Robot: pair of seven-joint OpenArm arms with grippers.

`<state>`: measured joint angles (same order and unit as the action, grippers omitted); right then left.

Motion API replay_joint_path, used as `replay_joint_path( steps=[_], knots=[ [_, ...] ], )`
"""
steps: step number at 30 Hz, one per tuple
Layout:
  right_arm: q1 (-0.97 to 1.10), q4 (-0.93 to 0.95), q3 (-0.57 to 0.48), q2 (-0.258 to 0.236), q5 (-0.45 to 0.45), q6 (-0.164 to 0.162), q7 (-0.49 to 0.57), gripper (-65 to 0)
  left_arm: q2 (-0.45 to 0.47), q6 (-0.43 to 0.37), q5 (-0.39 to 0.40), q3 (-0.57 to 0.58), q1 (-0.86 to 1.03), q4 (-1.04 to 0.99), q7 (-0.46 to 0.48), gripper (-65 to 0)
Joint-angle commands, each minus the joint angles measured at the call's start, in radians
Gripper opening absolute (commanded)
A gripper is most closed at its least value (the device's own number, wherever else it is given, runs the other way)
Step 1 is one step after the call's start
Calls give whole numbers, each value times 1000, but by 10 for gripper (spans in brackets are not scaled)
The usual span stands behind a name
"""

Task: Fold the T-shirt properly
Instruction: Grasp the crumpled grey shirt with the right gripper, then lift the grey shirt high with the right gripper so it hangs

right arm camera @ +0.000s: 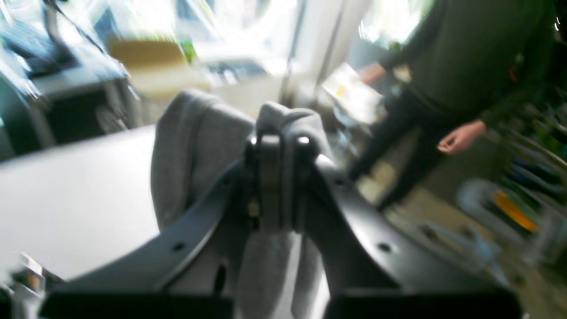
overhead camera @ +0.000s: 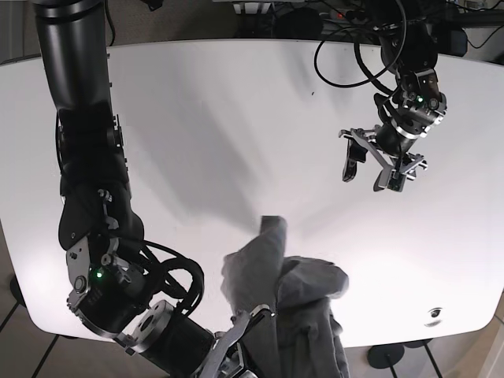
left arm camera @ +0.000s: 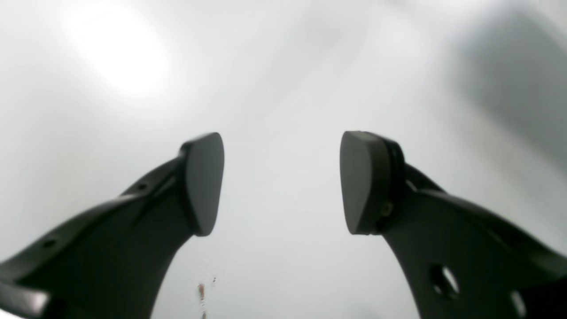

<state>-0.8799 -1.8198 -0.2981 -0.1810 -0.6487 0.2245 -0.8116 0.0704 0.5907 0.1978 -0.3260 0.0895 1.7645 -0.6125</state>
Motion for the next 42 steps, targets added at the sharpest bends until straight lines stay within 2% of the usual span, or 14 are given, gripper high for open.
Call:
replay_joint_path(
  steps=[1, 5, 9, 15, 16, 18, 19, 22, 24, 27, 29, 32, 39, 42],
  knots=[
    [58, -5, 4, -4, -3, -6, -4, -629, 2, 1, 19, 0, -26, 24, 27, -276],
    [299, -31, 7, -2, 2, -6, 7, -628, 2, 1, 19, 0, -27, 24, 27, -276],
    [612, -39, 9, -10, 88, -6, 140, -623, 9, 1, 19, -3, -21, 24, 27, -276],
    [933, -24, 12, -4, 157, -20, 196, -610, 10, 1, 18, -54, -21, 25, 22, -276],
    [974, -25, 12, -4, 168, -24, 208, -577, 12, 1, 16, -66, -21, 25, 21, -276],
    [1051, -48, 41, -10, 177, -66, 217, -472, 39, 1, 18, -92, -18, 25, 21, -276],
    [1108, -70, 78, -8, 177, -92, 217, -376, 72, 1, 18, -109, -18, 35, 21, -276],
    [1183, -156, 158, -12, 175, -104, 215, -178, 122, 1, 18, -169, 17, 36, 19, -276],
    [1192, -206, 181, -24, 172, -103, 212, -114, 151, 1, 18, -201, 20, 36, 19, -276],
    [1149, -225, 164, -70, 102, -95, 212, -119, 179, 1, 18, -259, 40, 33, 19, -276],
    [1077, -220, 89, -114, 33, -93, 212, -119, 193, 1, 18, -292, 51, 31, 19, -276],
    [940, -206, -68, -125, 54, -93, 212, -119, 193, 1, 18, -325, 72, 30, 19, -276],
    [667, -10, -375, -10, 246, -90, 212, -119, 191, 1, 16, -333, 94, 31, 19, -276],
    [531, 145, -494, 22, 267, -90, 211, -119, 188, 1, 16, -332, 94, 31, 19, -276]
  ],
)
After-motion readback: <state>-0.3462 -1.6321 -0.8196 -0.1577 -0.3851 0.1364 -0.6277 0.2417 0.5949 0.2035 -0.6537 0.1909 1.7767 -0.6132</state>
